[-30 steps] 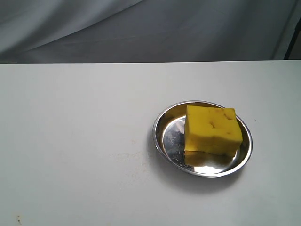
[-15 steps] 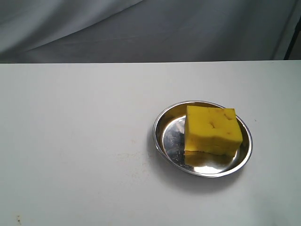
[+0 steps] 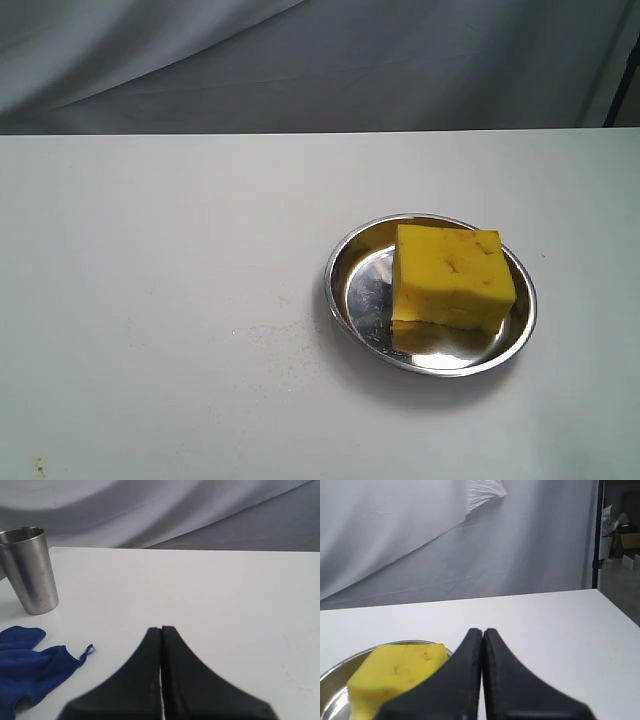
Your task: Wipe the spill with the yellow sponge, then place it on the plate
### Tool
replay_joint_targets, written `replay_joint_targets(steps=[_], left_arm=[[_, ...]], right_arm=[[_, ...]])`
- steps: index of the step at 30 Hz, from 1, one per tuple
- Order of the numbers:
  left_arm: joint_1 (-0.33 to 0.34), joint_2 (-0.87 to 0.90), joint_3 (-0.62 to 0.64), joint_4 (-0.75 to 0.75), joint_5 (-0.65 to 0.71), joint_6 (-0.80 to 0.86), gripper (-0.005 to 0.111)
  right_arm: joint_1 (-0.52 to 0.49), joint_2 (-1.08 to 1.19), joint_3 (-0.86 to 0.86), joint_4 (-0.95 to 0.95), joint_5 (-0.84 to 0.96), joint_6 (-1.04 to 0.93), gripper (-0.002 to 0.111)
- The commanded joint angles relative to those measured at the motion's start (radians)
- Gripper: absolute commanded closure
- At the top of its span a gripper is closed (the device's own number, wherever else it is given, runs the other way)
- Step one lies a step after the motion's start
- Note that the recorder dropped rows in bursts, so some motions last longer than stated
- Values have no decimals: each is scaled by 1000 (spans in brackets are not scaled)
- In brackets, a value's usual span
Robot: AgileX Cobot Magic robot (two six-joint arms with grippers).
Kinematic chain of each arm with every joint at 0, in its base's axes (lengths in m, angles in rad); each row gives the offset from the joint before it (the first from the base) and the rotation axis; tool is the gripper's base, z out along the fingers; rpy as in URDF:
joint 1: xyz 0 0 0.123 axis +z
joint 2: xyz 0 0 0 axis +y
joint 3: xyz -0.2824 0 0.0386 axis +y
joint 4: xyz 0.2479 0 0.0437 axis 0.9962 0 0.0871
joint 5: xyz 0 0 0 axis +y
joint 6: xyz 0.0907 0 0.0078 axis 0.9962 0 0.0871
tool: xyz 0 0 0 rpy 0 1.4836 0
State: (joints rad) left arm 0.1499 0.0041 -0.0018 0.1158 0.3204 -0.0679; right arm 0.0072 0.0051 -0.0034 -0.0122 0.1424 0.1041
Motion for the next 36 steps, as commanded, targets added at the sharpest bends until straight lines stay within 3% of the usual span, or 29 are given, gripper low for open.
replay_joint_targets(steps=[1,8,12,36], left_arm=[[-4,-4,2,-1,-6,-4,107],[-4,-4,2,-1,-6,-4,107],[-4,-4,2,-1,-6,-4,107],[-4,-4,2,-1,-6,-4,107]], right_arm=[[-7,-5,3,70,43,-10,108],[-7,-5,3,140,118,-115,108],[-7,-5,3,251,134,-315,108],[-6,-5,3,168,179,-313,108]])
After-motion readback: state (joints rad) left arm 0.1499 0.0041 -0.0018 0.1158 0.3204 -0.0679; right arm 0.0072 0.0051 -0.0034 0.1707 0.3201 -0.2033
